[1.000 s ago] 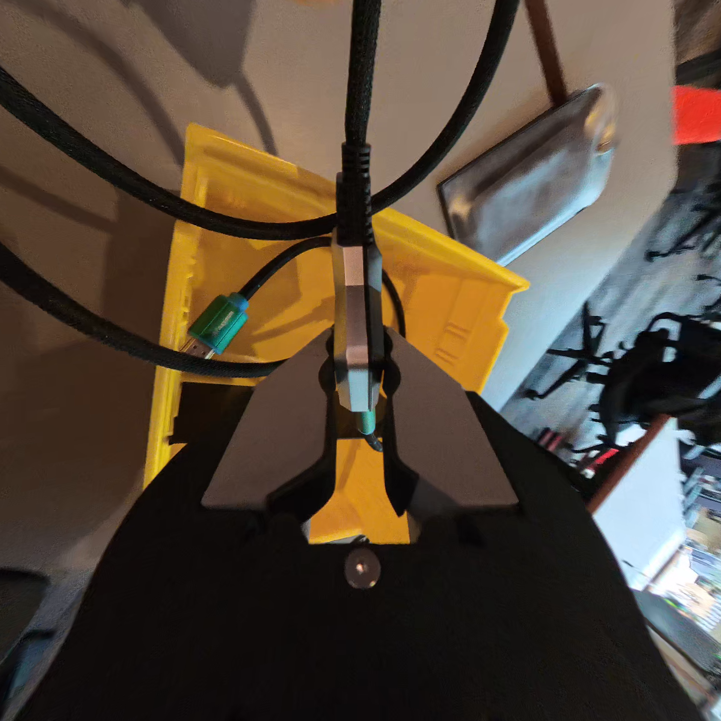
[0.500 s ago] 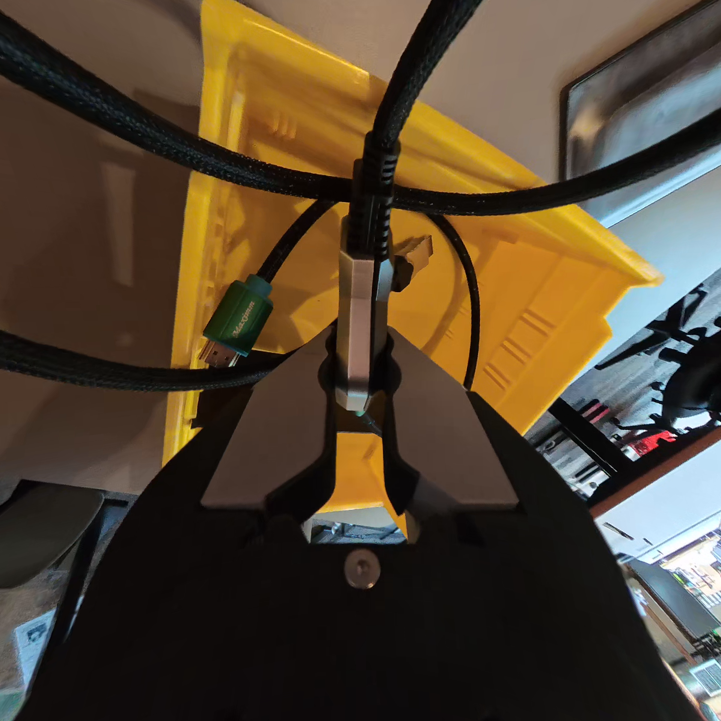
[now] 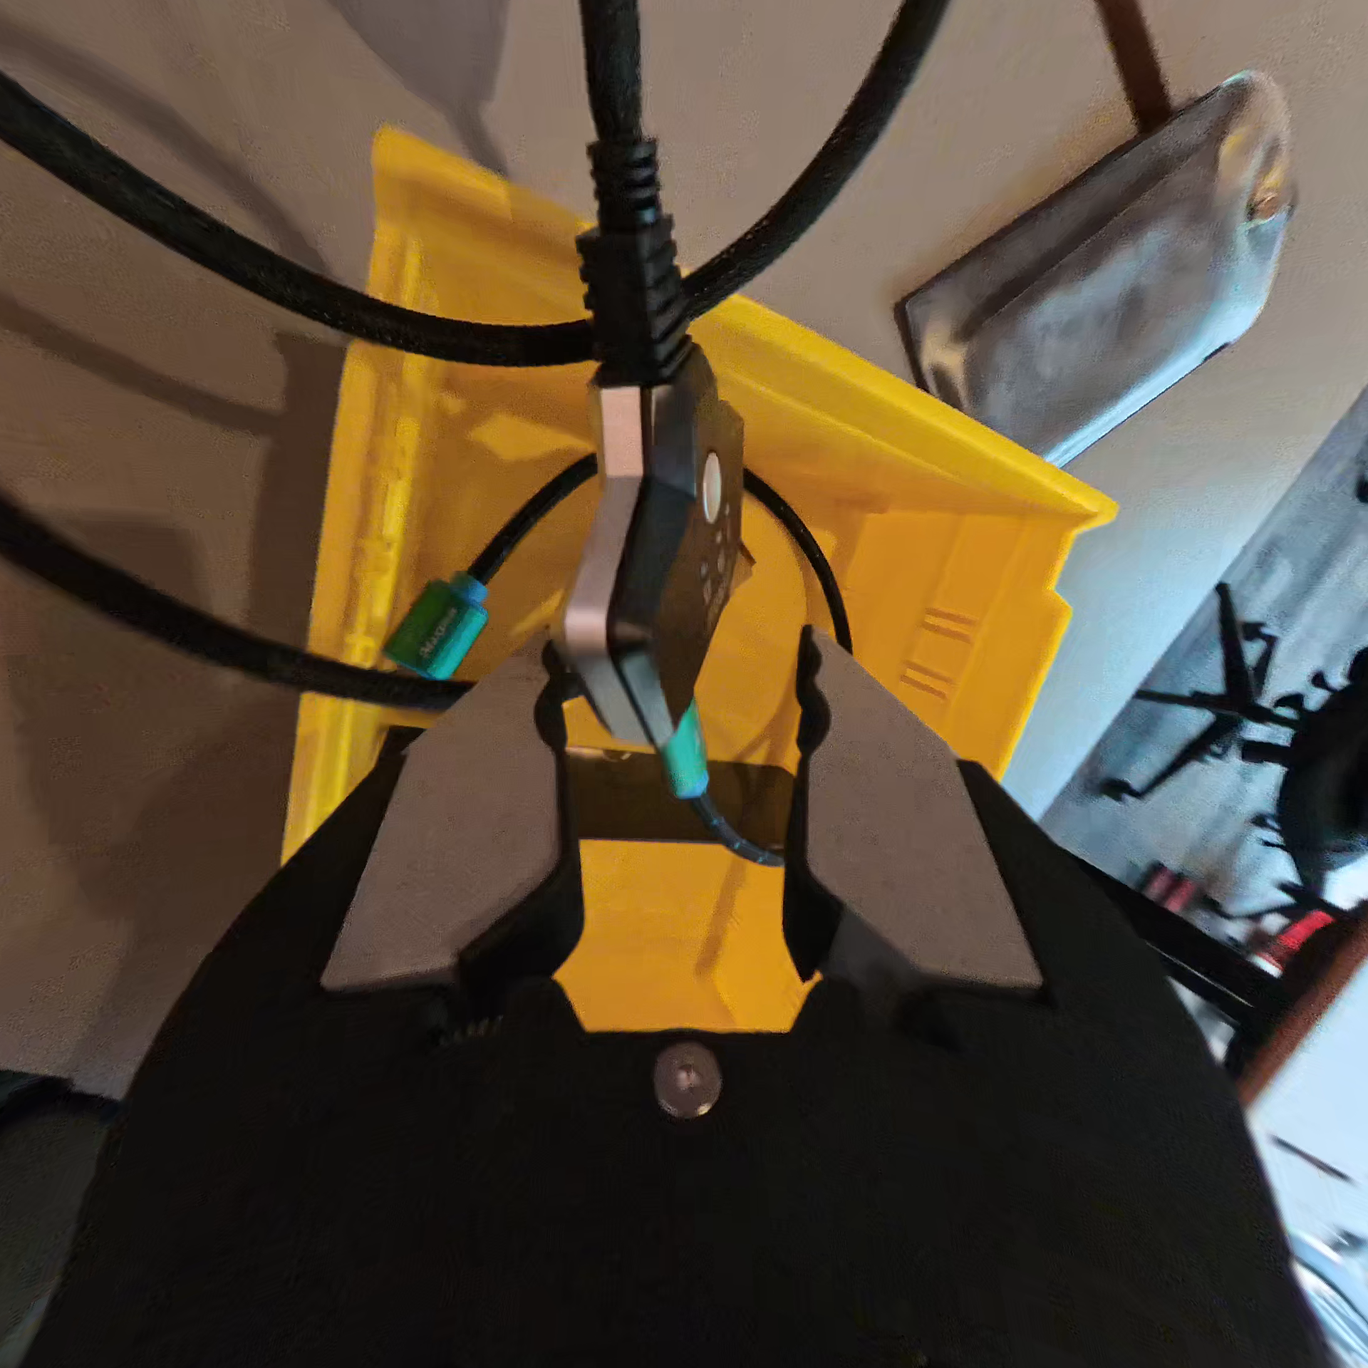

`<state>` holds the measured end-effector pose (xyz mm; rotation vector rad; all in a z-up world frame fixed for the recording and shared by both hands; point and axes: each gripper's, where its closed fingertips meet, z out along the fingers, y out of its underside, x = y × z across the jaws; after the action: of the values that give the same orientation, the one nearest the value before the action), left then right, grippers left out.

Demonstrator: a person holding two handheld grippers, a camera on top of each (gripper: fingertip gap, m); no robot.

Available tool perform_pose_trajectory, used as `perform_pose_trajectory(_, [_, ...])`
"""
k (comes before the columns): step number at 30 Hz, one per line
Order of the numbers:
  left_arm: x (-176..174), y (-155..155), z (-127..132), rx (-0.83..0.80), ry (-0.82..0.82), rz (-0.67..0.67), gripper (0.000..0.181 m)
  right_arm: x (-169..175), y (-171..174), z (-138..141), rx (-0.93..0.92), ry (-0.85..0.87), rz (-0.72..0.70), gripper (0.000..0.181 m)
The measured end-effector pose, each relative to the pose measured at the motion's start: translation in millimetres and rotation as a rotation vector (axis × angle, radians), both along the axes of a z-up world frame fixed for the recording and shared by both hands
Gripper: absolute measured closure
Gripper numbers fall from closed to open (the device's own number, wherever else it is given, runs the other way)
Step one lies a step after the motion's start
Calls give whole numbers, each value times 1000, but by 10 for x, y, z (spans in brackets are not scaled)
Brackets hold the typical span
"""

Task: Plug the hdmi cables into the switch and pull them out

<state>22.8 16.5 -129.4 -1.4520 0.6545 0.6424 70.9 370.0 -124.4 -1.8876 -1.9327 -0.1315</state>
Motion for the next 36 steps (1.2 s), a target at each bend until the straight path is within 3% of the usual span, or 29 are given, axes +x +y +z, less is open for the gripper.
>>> perform_pose_trajectory(7, [-11, 0, -2, 2, 4, 9, 181, 262, -185, 420, 72, 221, 6, 115])
perform_pose_trajectory(11, [-46, -3, -1, 1, -1, 38, 181, 511, -725, 558, -20, 451, 70, 112])
perform_pose_trajectory(14, [-52, -68, 63, -65, -232, 74, 181, 810, -1212, 516, -85, 582, 170, 102])
perform_pose_trajectory(16, [85, -170, 171, -111, -347, 14, 155, 1043, -1427, 472, -88, 643, 201, 99])
perform_pose_trajectory(20, [48, -480, 550, -88, -400, 55, 139, 1330, -1670, 417, -105, 786, 193, 90])
perform_pose_trajectory(23, [-204, -708, 695, -106, -439, 171, 117, 1406, -1636, 331, -50, 857, 154, 89])
perform_pose_trajectory(28, [-775, -1117, 839, -54, -460, 373, 114, 1387, -1609, 149, -65, 961, 103, 93])
perform_pose_trajectory(32, [-1331, -1525, 828, -12, -492, 547, 117, 1413, -1807, 148, -139, 1034, 123, 95])
perform_pose_trajectory(36, [-1421, -1587, 644, -39, -657, 506, 117, 1240, -2291, 242, -260, 1110, 254, 97])
